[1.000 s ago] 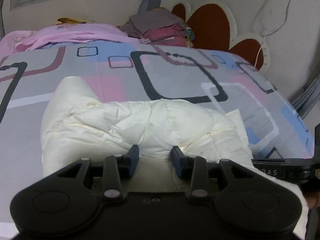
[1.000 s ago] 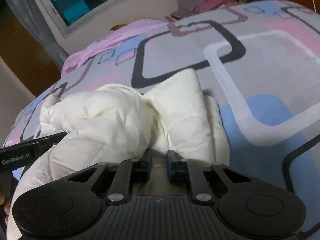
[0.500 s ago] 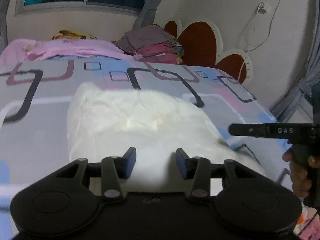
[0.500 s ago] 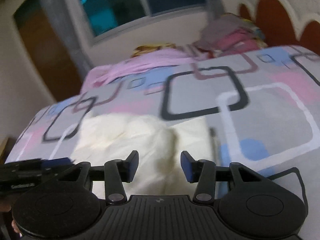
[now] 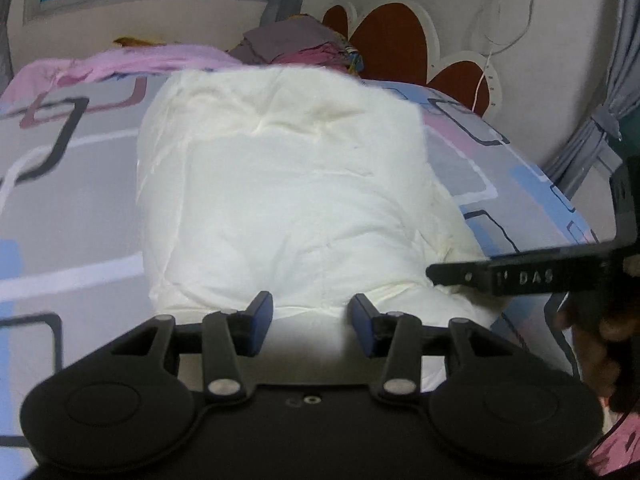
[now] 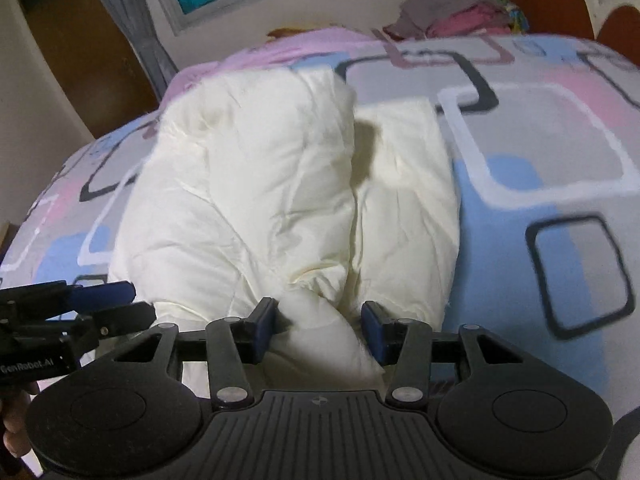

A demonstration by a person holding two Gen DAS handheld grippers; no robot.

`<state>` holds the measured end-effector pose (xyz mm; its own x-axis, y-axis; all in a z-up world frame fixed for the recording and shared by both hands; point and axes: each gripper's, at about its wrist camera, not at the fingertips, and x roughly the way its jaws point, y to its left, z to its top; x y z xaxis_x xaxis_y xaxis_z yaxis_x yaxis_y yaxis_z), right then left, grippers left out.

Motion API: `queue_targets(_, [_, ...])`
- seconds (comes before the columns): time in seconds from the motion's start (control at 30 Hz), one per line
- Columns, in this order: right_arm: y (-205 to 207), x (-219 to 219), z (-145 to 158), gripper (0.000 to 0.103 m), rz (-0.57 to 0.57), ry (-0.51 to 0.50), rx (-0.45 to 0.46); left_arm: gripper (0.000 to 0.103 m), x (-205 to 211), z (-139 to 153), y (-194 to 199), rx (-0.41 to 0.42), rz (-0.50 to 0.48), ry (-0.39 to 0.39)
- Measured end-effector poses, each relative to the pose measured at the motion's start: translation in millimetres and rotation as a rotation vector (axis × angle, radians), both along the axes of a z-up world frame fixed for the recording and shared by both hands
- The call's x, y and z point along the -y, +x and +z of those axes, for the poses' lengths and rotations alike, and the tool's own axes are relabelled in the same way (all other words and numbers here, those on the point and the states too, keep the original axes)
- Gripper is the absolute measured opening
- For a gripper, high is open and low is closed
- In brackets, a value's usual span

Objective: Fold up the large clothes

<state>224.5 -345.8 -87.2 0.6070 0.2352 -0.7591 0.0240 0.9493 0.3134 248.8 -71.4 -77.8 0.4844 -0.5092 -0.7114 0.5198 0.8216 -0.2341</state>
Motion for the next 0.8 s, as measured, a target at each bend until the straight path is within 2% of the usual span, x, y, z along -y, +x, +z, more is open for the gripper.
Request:
queue_targets(0.13, [8,-2,-13,0.046,-0.008,-0.006,-0.012,0.043,4,-12,10,-0.011,0.005,0.016])
queue_targets(0.2, [11,0,-6,0.046,0.0,-0.007,-0.029,0.042,3,-8,13,-0.023,-0.007,0.023])
queue_targets(0.27, [5,6,16,0.046,-0.027,-0.042,0.022,0.043,-4,5,17,-0.026,-0.017,-0.004])
queue_targets(0.3, [3,10,29,0.046,-0.042,-0.053,0.062,0.05,-12,12,19,-0.011,0.004,-0.03])
queue_targets(0.33, [3,14,42,0.046,-0.048,-0.051,0.101,0.064,-19,20,23,0.019,0.023,-0.048])
queue_targets(0.37, [7,17,55,0.046,-0.048,-0.042,0.138,0.066,-26,29,28,0.062,0.049,-0.06])
queue_targets(0.43, [25,15,78,0.046,-0.022,-0.033,0.201,0.065,-35,43,51,0.117,0.108,-0.078])
queue_targets(0.57, [85,-12,101,0.046,0.052,-0.107,0.247,0.055,-37,56,109,0.114,0.209,-0.135])
queue_targets(0.6, [102,-18,101,0.046,0.066,-0.113,0.238,0.052,-36,57,123,0.098,0.223,-0.158])
queue_targets(0.67, [128,-30,96,0.046,0.09,-0.119,0.207,0.052,-27,57,140,0.073,0.228,-0.183])
queue_targets(0.8, [157,-33,70,0.046,0.118,-0.159,0.147,0.052,-5,40,163,0.023,0.214,-0.174])
